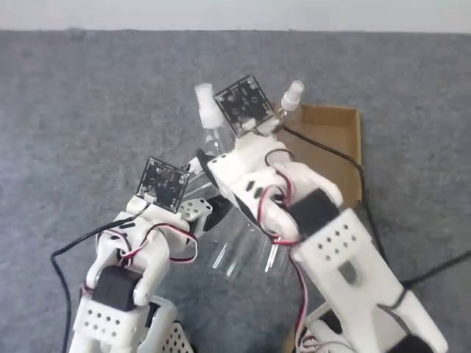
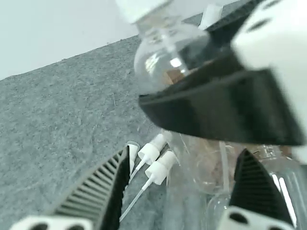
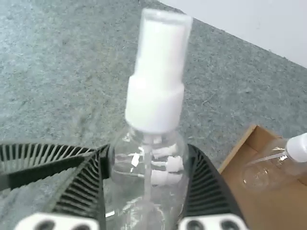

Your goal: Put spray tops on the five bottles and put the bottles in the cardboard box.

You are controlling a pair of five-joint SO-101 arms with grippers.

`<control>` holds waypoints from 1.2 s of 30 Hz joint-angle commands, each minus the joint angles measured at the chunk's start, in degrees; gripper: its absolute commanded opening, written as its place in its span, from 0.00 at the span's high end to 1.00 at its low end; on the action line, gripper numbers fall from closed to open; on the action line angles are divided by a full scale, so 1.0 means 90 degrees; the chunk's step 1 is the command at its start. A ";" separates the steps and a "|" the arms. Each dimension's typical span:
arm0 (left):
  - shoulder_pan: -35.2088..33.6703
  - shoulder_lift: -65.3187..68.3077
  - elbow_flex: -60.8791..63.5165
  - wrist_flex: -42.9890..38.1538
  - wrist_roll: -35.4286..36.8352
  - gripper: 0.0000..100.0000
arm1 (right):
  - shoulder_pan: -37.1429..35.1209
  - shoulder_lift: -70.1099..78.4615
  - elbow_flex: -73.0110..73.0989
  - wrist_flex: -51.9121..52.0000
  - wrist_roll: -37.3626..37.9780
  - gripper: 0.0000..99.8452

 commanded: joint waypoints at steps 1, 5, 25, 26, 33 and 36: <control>-0.0010 0.0010 -0.0015 -0.0166 -0.0049 0.68 | -0.0015 -0.0698 -0.0459 0.0474 -0.0068 0.99; -0.0010 -0.0010 0.0044 -0.0156 -0.0049 0.68 | 0.0435 -0.0835 -0.0459 0.0620 0.0127 0.99; -0.0059 -0.0029 0.0259 -0.0215 -0.0098 0.84 | 0.4215 0.0982 0.0440 -0.2291 0.1319 0.99; -0.0059 -0.0029 0.0259 -0.0215 -0.0098 0.85 | 0.4225 0.1197 0.0518 -0.2554 0.1319 0.99; -0.0313 -0.0029 0.0259 -0.0283 -0.0068 0.85 | 0.4274 0.2750 0.0586 -0.4283 0.0567 0.99; -0.0488 -0.0029 0.0269 -0.0352 -0.0059 0.85 | 0.4264 0.3258 0.0586 -0.4860 0.0567 0.99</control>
